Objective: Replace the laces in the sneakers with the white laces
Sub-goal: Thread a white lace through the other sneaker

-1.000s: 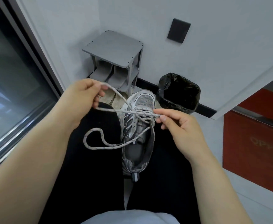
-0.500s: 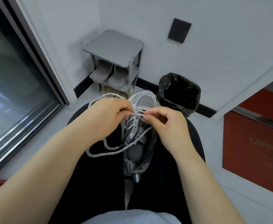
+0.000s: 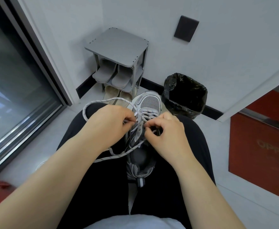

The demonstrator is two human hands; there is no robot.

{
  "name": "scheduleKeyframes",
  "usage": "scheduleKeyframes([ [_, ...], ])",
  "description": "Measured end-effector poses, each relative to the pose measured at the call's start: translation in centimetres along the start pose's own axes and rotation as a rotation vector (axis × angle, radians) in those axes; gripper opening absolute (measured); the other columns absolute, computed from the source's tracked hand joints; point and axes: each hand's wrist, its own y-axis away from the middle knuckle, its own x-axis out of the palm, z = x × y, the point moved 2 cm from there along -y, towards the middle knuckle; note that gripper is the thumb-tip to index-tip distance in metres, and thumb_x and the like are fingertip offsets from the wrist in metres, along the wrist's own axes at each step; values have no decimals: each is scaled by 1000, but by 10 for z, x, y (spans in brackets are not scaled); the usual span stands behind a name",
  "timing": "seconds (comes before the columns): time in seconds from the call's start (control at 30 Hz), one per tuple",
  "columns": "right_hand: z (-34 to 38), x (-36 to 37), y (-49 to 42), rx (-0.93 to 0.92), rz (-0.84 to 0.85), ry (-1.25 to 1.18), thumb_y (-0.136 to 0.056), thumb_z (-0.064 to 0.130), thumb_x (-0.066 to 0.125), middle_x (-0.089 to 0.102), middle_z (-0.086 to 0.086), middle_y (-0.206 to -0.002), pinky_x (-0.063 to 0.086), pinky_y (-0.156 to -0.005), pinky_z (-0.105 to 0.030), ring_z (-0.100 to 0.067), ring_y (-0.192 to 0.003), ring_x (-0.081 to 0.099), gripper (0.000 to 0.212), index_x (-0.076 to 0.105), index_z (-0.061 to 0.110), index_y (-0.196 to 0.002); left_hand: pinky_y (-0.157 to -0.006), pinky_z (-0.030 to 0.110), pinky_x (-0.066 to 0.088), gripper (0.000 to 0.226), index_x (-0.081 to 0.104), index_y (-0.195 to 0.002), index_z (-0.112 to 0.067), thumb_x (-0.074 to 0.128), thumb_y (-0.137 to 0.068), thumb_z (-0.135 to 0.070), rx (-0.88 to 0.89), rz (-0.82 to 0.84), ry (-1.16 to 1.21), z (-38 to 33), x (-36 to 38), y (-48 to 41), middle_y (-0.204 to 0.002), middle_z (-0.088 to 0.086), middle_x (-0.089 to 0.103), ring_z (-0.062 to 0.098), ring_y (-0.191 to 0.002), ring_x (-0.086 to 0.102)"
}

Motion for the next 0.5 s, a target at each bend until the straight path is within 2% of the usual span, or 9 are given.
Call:
scheduleKeyframes([
  [0.07, 1, 2, 1, 5, -9, -16, -75, 24, 69, 48, 12, -78, 37, -87, -34, -9, -87, 45, 9, 73, 27, -83, -74, 35, 50, 12, 71, -89, -25, 61, -83, -25, 5, 15, -21, -1, 3, 0, -84, -7, 69, 13, -82, 61],
  [0.2, 2, 4, 1, 0, -30, -71, -75, 25, 73, 47, 13, -74, 43, -85, -43, -12, -85, 49, 8, 74, 27, -83, -75, 33, 48, 13, 72, -90, -22, 61, -84, -24, 36, 26, -28, -3, 2, -1, -85, -4, 70, 15, -82, 61],
  [0.33, 3, 4, 2, 8, -18, -103, -77, 26, 72, 48, 11, -75, 42, -86, -44, -13, -84, 50, 8, 74, 27, -84, -75, 32, 48, 14, 72, -92, -23, 59, -85, -23, 63, 65, -39, -4, -1, -2, -84, -4, 70, 14, -80, 61],
  [0.5, 3, 5, 1, 6, -14, -124, -77, 25, 71, 48, 13, -75, 44, -85, -44, -12, -83, 51, 8, 74, 27, -85, -79, 38, 47, 17, 70, -96, -21, 55, -87, -22, 99, 157, -107, -6, 1, -5, -90, 0, 68, 20, -87, 60],
])
